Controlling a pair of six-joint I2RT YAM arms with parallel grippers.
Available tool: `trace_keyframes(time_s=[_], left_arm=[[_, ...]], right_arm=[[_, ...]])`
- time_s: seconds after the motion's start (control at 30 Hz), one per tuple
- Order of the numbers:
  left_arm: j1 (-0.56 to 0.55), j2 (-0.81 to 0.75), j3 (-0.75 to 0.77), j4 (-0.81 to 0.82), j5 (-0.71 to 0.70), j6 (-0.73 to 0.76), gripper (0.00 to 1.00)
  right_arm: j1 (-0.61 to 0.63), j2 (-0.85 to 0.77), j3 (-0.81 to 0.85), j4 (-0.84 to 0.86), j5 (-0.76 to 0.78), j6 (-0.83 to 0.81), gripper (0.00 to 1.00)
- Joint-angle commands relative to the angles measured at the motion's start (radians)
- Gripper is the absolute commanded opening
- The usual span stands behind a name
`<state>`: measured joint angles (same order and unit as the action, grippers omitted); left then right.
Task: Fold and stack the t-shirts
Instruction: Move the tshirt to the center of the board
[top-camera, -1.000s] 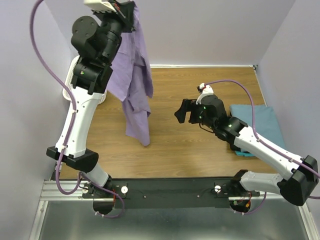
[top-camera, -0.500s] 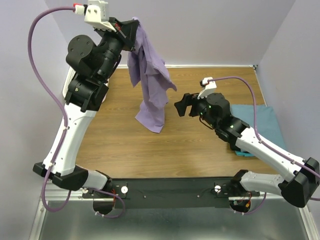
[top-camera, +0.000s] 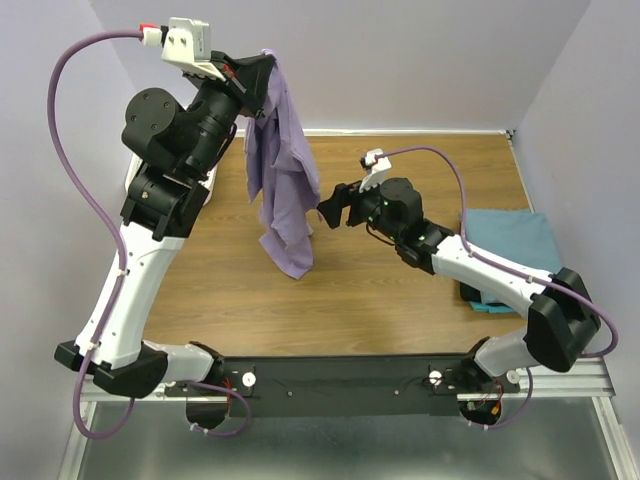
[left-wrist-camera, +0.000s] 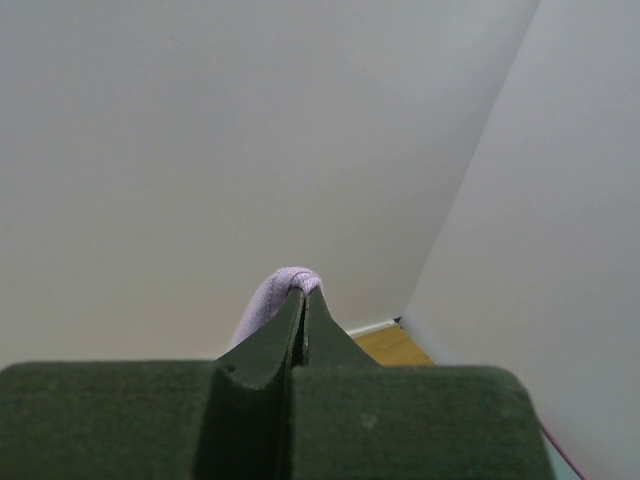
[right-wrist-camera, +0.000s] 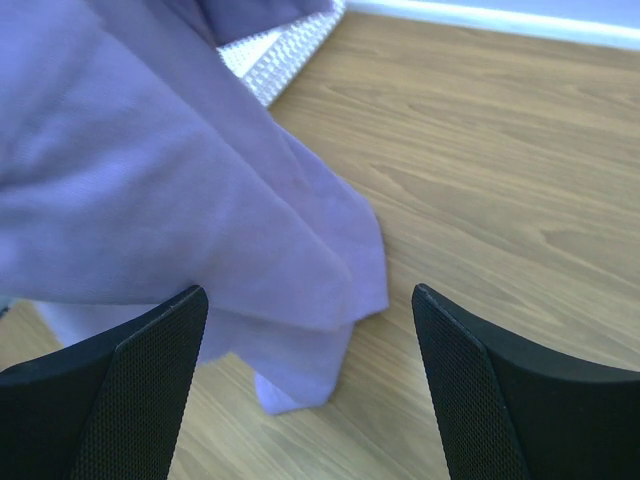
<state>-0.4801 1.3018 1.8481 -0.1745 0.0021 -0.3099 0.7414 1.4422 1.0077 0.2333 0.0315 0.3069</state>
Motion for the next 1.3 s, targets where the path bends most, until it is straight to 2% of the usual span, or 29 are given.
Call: trace_keyframes(time_s=[0.0, 0.17, 0.37, 0.73, 0.87, 0.93, 0.97, 1.07, 1.1, 1.13, 1.27], left_arm=[[-0.003, -0.044, -0.009, 0.036, 0.016, 0.012, 0.0], [-0.002, -0.053, -0.015, 0.041, 0.022, 0.009, 0.0], [-0.003, -0.055, -0.01, 0.046, 0.033, 0.005, 0.0], [-0.003, -0.055, -0.015, 0.041, 0.026, 0.0, 0.0], [-0.002, -0.079, -0.05, 0.049, 0.006, 0.003, 0.0], [-0.002, -0.094, -0.078, 0.056, -0.048, 0.008, 0.0], [0.0, -0.099, -0.087, 0.062, -0.075, 0.008, 0.0], [0.012, -0.111, -0.115, 0.066, -0.134, 0.015, 0.0], [0.029, -0.114, -0.121, 0.069, -0.17, 0.015, 0.0], [0.043, -0.121, -0.134, 0.073, -0.181, 0.012, 0.0], [0.136, -0.134, -0.171, 0.144, -0.205, 0.003, 0.0]], right_arm=[[0.026, -0.028, 0.008, 0.106, -0.048, 0.011, 0.89], [0.044, -0.077, -0.041, 0.133, -0.054, 0.008, 0.89], [0.053, -0.052, -0.034, 0.132, -0.045, -0.009, 0.87], [0.061, 0.064, 0.029, 0.175, -0.018, -0.061, 0.74], [0.061, 0.089, 0.049, 0.192, 0.025, -0.071, 0.61], [0.061, 0.09, 0.065, 0.199, 0.034, -0.074, 0.51], [0.062, 0.089, 0.083, 0.195, 0.041, -0.075, 0.4], [0.062, 0.073, 0.107, 0.172, 0.041, -0.074, 0.18], [0.064, 0.069, 0.129, 0.147, 0.036, -0.074, 0.05], [0.068, 0.066, 0.141, 0.132, 0.035, -0.072, 0.0], [0.104, 0.058, 0.21, 0.049, -0.002, -0.077, 0.0]])
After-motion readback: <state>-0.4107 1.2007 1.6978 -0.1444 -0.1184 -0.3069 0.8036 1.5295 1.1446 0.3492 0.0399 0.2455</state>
